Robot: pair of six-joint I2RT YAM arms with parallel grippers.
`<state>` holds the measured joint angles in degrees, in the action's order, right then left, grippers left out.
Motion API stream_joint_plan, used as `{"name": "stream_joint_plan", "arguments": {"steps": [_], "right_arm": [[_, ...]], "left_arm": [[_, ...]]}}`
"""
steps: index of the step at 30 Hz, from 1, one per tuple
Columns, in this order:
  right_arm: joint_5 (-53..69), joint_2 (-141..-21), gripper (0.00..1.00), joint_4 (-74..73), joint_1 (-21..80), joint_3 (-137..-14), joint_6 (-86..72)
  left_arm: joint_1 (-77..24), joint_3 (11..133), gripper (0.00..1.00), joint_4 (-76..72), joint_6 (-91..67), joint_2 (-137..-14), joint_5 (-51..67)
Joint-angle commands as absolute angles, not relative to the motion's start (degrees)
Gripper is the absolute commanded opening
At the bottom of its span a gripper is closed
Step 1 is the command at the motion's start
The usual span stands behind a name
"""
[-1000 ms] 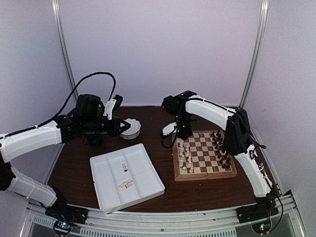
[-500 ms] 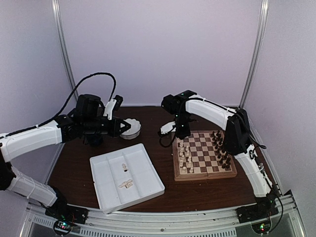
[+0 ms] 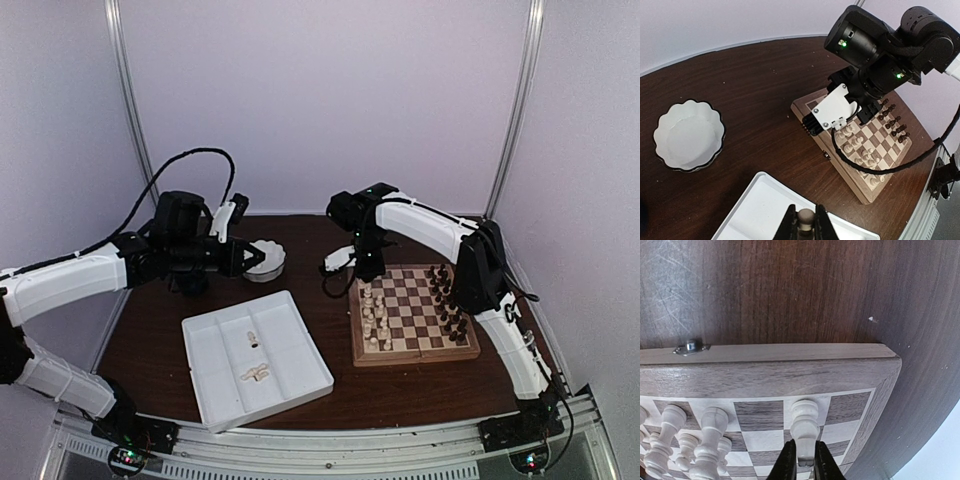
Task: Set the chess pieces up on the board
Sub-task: Place b1 in position.
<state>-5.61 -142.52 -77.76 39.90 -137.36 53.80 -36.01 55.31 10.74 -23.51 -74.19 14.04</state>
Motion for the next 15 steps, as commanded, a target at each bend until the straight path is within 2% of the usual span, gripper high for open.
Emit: {"name": "stream_joint_plan", "arguments": {"steps": [1,5,15], "right_arm": [[-6.15,-142.83,0.18,-77.77,40.15,-138.42,53.79],[-6.08,-142.36,0.22,-77.56,40.07,-138.34,53.59],[-6.0,-141.46,0.24,-78.57,39.39,-138.08,52.64]], "left_arm": [[-35.26,56.87,0.0,8.58,-24.15,-74.79,15.51],[-35.07,56.87,0.0,8.44,-24.34,-74.97,15.89],[-34.42,56.67,0.0,7.6,-24.6,-75.29,17.25]]}}
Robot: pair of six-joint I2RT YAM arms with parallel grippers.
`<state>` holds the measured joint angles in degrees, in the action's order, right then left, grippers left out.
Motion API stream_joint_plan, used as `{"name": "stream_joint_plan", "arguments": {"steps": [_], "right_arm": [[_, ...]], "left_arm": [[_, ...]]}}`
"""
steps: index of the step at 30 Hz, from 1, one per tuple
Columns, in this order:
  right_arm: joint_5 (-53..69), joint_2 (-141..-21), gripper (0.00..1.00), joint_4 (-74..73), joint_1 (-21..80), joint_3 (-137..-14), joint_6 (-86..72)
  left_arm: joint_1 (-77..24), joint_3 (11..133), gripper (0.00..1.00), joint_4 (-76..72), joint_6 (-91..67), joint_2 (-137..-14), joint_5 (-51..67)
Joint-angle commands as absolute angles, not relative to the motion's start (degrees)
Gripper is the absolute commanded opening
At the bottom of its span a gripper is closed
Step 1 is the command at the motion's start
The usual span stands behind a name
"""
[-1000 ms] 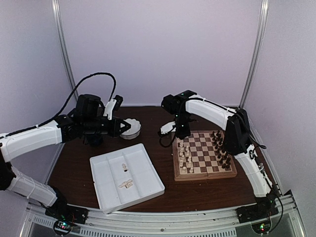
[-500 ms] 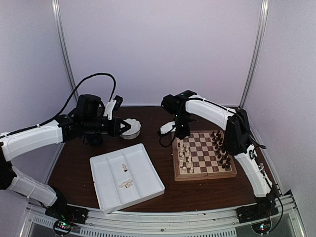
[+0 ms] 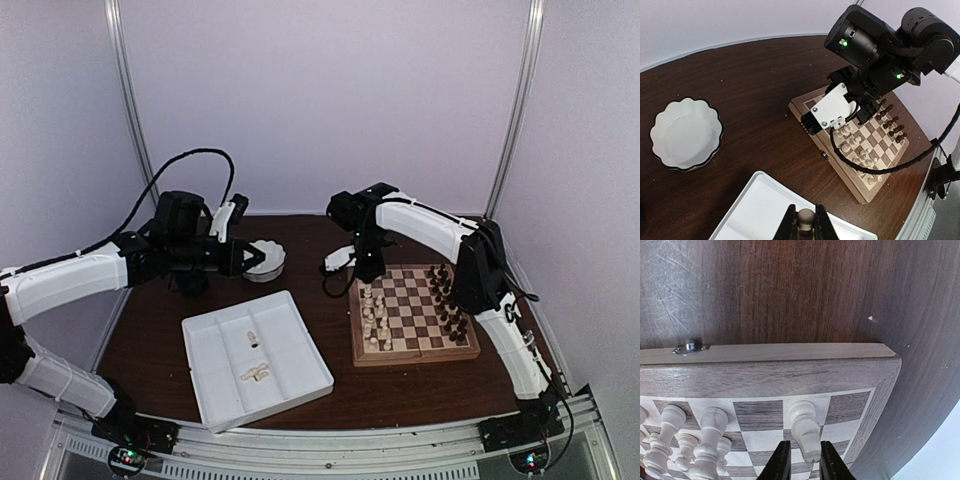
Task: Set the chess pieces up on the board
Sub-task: Place b1 in position.
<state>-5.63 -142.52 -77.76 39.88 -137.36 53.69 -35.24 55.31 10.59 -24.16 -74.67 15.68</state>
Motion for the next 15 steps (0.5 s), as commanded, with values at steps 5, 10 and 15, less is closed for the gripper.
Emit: {"name": "stream_joint_plan", "arguments": {"steps": [5,10,15], "right_arm": [[-6.13,-135.04,0.29,-78.94,36.71,-136.37,51.18],[-4.34,-123.27,0.32,-76.58,33.47,-130.04,48.52],[9.9,-108.76,0.4,-70.7,32.52,-121.11,38.32]], "left_arm": [[-32.13,54.13,0.0,0.78,-27.66,-74.94,21.64],[-31.38,51.72,0.0,-12.67,-33.94,-74.93,22.63],[-32.62,50.37,0.0,-30.71,-45.51,-76.68,20.38]]}}
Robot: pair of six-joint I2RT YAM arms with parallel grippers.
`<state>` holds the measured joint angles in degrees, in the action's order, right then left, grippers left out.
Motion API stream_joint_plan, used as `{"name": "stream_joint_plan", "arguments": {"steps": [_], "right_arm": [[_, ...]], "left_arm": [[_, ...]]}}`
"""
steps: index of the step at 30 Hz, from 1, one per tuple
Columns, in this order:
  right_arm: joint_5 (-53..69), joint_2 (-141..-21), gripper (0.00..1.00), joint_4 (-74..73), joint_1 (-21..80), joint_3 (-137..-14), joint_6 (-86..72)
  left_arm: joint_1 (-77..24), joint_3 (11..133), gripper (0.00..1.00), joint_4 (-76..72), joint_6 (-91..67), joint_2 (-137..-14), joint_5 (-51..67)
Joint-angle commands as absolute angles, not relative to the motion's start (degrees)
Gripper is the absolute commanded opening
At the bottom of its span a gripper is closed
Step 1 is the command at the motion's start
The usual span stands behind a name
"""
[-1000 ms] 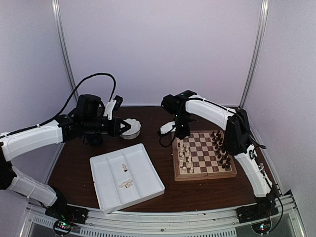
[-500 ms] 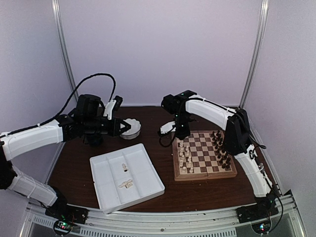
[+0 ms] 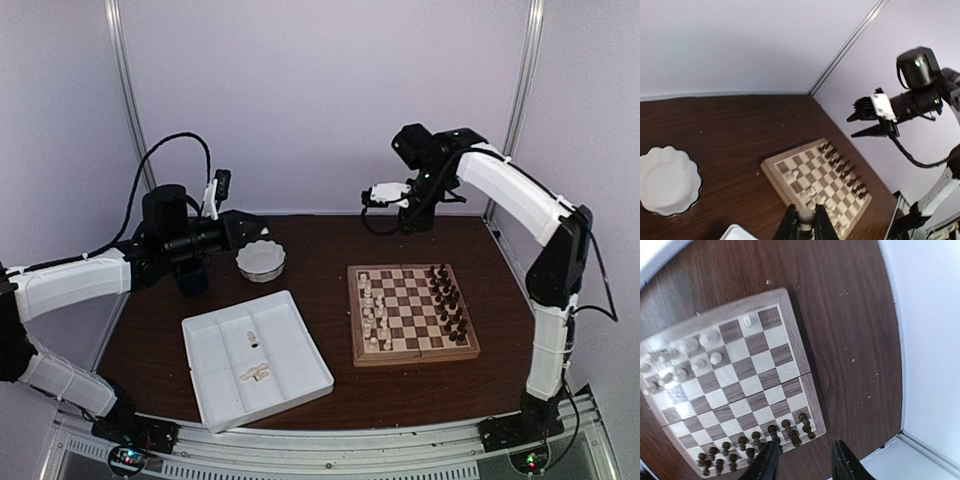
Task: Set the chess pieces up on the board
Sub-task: Place b1 in position, then pass from the left arm to the right
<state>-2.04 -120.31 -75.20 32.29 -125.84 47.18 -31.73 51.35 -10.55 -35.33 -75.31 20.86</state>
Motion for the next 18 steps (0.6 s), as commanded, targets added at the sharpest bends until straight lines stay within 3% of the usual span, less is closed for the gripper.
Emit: {"name": "stream_joint_plan", "arguments": {"steps": [1,9,18], "right_arm": [[14.52,-106.29,0.42,-69.2,32.52,-119.78,35.87],[46.06,-97.06,0.54,-56.11,32.96,-111.15,17.89],[47.56,-93.38,0.53,-57.3,32.31,-107.22,19.09]], "left_arm": [[-33.58,50.35,0.0,-35.54,-47.26,-77.38,19.4],[-42.06,58.79,0.0,-40.11,-45.15,-82.46,16.97],[-46.81,63.9,0.0,-24.39,-27.39,-84.99,26.85]]}}
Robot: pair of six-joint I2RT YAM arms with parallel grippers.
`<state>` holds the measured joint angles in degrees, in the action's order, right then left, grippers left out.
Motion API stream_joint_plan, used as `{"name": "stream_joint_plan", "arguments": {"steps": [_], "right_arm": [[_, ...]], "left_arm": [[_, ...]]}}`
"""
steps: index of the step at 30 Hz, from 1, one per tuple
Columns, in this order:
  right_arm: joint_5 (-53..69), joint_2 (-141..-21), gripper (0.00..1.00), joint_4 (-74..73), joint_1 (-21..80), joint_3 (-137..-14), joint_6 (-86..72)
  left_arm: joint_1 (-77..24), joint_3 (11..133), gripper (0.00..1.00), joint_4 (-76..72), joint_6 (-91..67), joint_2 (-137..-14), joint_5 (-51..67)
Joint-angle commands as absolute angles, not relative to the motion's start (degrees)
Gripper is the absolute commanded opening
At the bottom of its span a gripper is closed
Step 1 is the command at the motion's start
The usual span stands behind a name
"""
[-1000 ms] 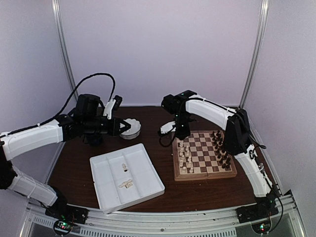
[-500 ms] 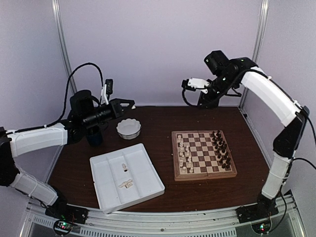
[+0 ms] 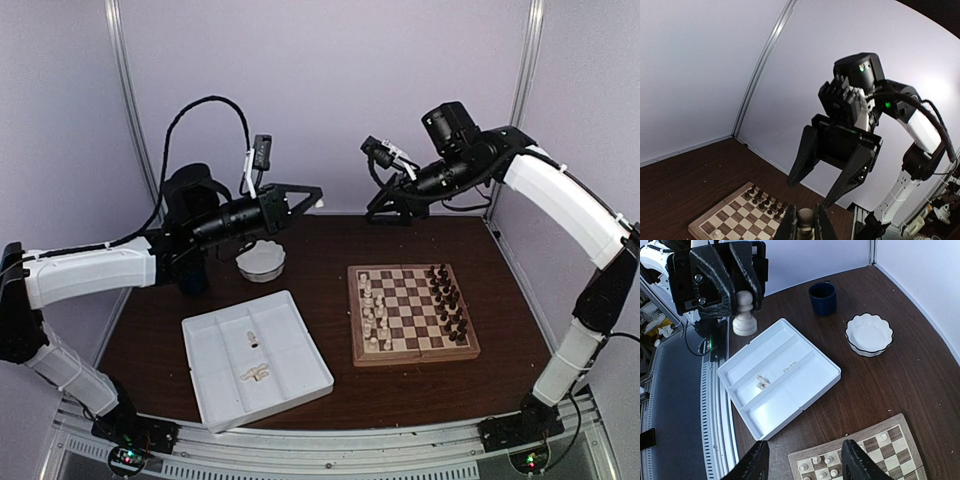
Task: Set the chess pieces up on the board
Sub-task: Pass from the left arm to the right
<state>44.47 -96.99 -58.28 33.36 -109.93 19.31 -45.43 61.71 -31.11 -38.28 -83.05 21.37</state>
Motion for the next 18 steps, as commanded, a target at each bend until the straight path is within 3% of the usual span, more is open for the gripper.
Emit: {"name": "stream_joint_plan", "arguments": {"steps": [1,7,18], "right_arm": [[48.11,-92.01,0.53,-56.57,31.55,-105.5,19.07],[58.48,-85.64,0.57,-47.74,31.81,-94.42,15.29],[59.16,-88.67,0.56,-45.2,36.03,-95.7,13.42]], "left_arm": [[-47.23,64.24,0.0,-23.11,-25.5,-85.32,27.88],[-49.14,62.67,0.0,-33.35,-24.9,-87.01,29.8],[-51.02,66.08,0.0,-43.81,-31.57,-92.8,32.97]]}}
